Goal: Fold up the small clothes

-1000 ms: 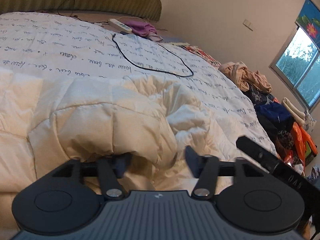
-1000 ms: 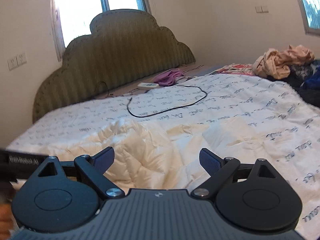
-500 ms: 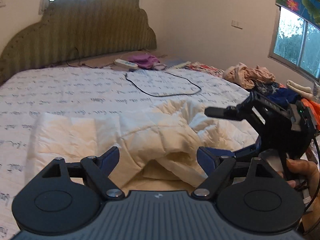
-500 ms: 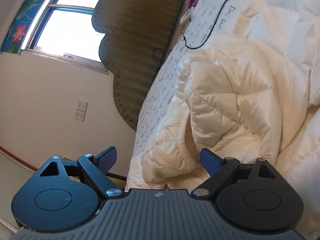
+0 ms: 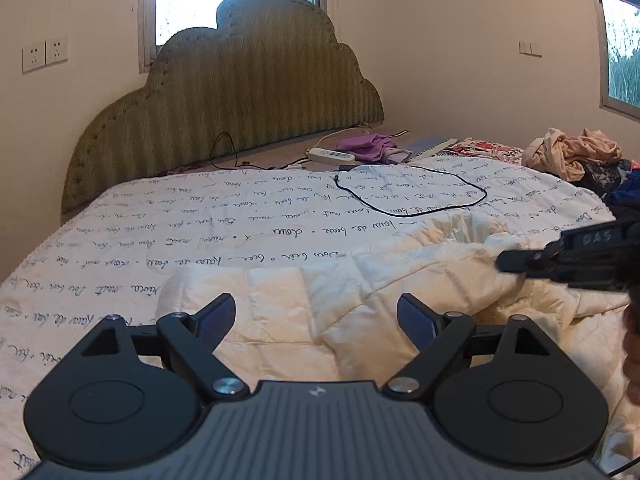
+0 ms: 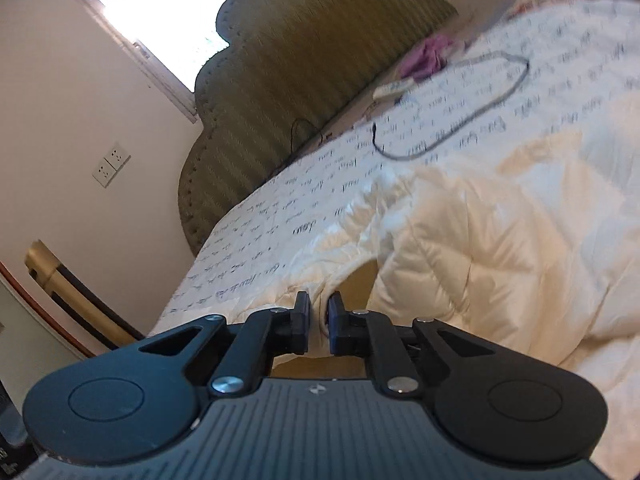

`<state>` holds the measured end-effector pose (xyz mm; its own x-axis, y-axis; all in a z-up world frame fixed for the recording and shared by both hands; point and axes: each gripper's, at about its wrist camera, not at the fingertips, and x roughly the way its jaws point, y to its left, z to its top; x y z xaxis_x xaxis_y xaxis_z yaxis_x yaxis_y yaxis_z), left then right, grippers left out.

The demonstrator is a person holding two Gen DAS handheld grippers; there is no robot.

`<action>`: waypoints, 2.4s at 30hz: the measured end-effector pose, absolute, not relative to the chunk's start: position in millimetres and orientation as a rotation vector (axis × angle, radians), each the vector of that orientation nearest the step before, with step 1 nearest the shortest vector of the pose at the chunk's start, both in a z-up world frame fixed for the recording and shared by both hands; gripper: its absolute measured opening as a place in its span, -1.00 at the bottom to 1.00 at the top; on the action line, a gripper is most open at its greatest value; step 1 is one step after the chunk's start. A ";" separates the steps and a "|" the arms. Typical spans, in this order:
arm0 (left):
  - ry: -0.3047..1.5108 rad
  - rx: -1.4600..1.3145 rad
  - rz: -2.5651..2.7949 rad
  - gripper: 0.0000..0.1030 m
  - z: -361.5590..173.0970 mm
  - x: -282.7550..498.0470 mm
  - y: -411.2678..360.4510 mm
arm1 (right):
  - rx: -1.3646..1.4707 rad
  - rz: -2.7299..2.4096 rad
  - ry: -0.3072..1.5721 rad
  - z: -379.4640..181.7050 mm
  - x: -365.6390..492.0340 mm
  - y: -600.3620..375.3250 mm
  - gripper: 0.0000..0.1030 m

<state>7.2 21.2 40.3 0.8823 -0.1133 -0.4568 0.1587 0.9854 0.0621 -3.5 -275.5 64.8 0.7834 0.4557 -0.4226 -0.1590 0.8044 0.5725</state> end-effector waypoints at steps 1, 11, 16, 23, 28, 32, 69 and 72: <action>0.458 0.124 -0.133 0.72 39.8 7.6 19.7 | 0.491 0.329 0.551 73.0 -9.0 -275.7 -0.74; 0.486 0.205 -0.081 0.80 22.2 18.2 16.4 | 0.243 0.108 0.386 93.2 -50.4 -324.1 -0.75; 0.550 0.211 -0.101 0.80 10.8 27.4 13.5 | -0.104 0.106 0.183 109.9 -85.5 -288.9 -0.78; 0.567 0.276 -0.125 0.80 1.5 20.7 3.6 | -0.061 0.032 0.594 70.3 -35.0 -315.2 -0.37; 0.520 0.224 -0.122 0.80 18.3 30.0 6.0 | 0.018 0.020 0.383 112.5 -42.4 -319.7 -0.13; 0.561 0.170 -0.119 0.80 12.3 45.3 6.7 | -0.027 0.147 0.384 112.5 -20.2 -296.1 -0.09; 0.550 0.278 -0.072 1.00 -25.1 42.8 24.0 | 0.008 0.183 0.572 43.5 0.6 -301.8 0.51; 0.559 0.227 -0.122 1.00 -14.1 45.9 50.3 | 0.021 0.082 0.497 65.9 -8.2 -336.9 0.92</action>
